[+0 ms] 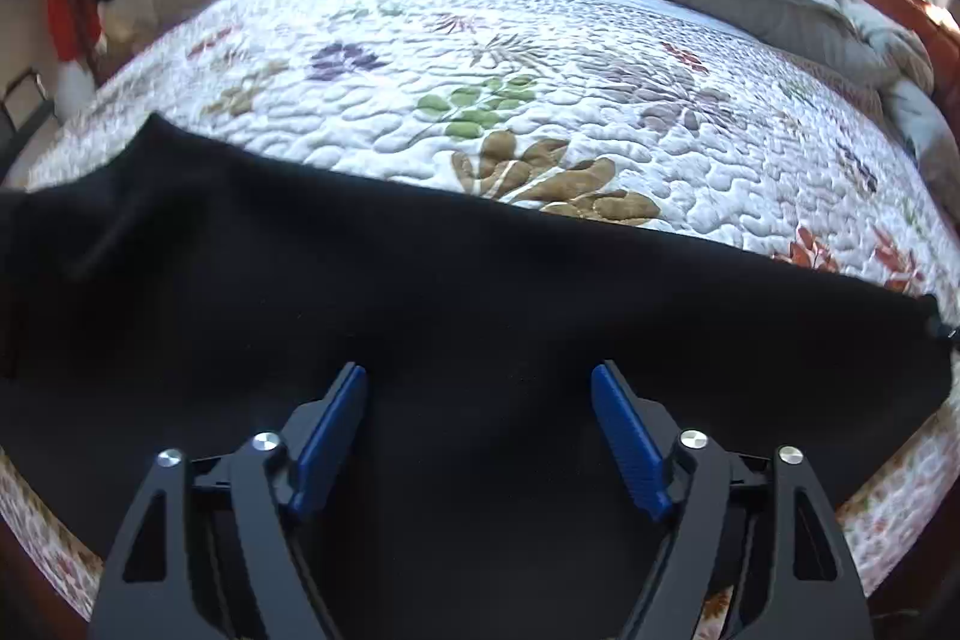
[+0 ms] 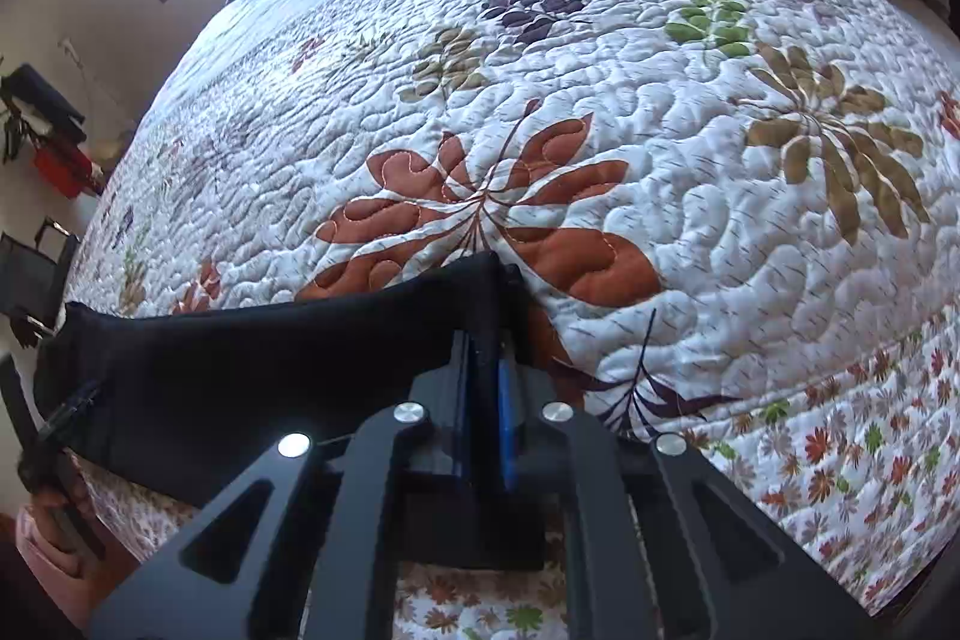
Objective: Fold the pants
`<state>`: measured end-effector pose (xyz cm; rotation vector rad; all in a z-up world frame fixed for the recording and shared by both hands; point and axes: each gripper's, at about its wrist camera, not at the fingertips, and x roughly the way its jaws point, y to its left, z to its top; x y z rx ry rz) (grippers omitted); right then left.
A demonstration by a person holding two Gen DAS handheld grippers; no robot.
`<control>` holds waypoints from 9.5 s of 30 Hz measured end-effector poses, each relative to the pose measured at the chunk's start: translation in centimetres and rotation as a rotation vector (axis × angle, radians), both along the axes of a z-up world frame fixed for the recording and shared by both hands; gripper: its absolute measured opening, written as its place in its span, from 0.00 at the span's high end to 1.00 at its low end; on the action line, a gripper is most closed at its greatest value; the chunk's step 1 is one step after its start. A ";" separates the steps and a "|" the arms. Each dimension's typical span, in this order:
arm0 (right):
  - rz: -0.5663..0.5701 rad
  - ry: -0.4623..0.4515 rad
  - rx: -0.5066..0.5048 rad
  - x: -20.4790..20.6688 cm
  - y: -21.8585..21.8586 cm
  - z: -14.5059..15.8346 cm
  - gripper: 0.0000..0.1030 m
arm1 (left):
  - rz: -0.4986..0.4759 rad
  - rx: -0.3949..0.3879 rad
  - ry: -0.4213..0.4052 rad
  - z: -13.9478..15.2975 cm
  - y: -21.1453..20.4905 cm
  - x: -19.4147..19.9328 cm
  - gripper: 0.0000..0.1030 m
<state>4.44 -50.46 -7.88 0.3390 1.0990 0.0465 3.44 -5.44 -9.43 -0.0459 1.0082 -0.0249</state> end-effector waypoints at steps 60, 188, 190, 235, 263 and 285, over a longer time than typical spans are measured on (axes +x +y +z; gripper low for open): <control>0.078 -0.207 0.125 -4.3 11.4 10.0 0.91 | 0.054 -0.135 0.025 4.5 3.7 -3.5 0.13; 0.393 0.073 0.087 -3.8 29.6 3.5 0.51 | 0.415 -0.326 0.089 3.2 25.7 -9.0 0.34; 0.397 0.082 0.078 -3.6 30.0 3.2 0.51 | 0.471 -0.363 0.086 2.9 28.6 -8.9 0.34; 0.352 0.103 0.101 -3.0 28.0 1.2 0.50 | 0.130 -0.305 -0.309 11.4 17.8 -2.6 0.87; 0.344 0.137 0.047 -2.6 27.6 0.1 0.44 | 0.057 -0.210 -0.015 5.6 14.6 -2.6 0.24; 0.554 0.117 0.178 1.7 39.0 4.6 0.66 | 0.179 -0.183 0.067 4.4 19.0 -3.4 0.17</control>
